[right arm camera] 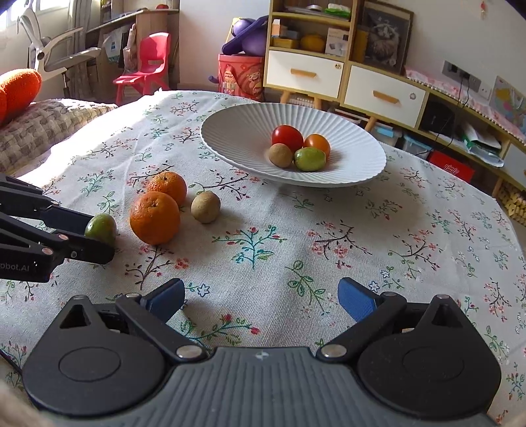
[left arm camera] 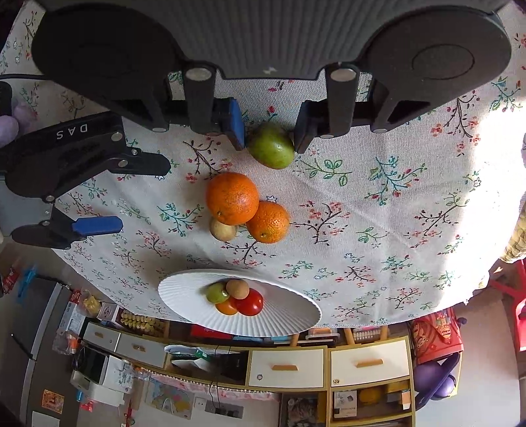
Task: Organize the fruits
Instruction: 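Grasp the large green lime with the left gripper while the right gripper approaches the large orange, then close the right gripper on the large orange while the left gripper holds the green lime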
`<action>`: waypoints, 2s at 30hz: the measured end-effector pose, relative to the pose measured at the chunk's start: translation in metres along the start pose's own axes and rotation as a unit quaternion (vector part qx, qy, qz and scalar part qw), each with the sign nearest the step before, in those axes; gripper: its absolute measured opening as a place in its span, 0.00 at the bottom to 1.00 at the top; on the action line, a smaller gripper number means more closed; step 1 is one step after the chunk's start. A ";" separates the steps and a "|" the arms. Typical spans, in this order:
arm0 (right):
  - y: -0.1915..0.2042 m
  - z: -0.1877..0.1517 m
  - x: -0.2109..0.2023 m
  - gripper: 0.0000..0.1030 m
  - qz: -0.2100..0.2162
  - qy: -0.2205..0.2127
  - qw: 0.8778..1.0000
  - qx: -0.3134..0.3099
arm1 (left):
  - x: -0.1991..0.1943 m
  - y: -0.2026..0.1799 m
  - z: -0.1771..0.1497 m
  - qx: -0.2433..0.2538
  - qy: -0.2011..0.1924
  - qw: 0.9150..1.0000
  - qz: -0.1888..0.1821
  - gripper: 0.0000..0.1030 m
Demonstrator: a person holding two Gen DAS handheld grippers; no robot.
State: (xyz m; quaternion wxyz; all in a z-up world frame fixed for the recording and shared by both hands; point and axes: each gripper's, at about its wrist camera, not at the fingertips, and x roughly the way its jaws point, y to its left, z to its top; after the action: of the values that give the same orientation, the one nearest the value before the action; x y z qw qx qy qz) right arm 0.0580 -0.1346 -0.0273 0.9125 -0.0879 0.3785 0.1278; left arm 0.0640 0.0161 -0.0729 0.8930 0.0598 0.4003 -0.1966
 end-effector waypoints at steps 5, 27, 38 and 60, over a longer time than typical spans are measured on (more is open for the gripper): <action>0.014 0.006 0.002 0.95 0.017 -0.008 1.000 -0.016 | -0.003 0.007 0.000 0.001 0.008 1.000 0.016 0.16; 0.038 0.026 0.011 0.49 0.088 -0.036 0.995 -0.034 | -0.006 0.022 0.001 -0.013 0.015 0.999 0.036 0.16; 0.036 0.026 0.011 0.36 0.096 -0.032 0.995 -0.028 | -0.005 0.021 0.002 -0.014 0.015 0.999 0.036 0.16; 0.015 0.033 -0.007 0.35 0.078 -0.046 0.996 -0.002 | -0.009 0.015 0.022 -0.019 -0.011 0.999 0.028 0.16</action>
State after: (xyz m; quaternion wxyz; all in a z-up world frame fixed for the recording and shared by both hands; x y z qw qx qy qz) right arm 0.0705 -0.1134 -0.0005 0.9162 -0.0535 0.3412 0.2031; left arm 0.0792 0.0265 -0.0521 0.9035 0.0519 0.3921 -0.1651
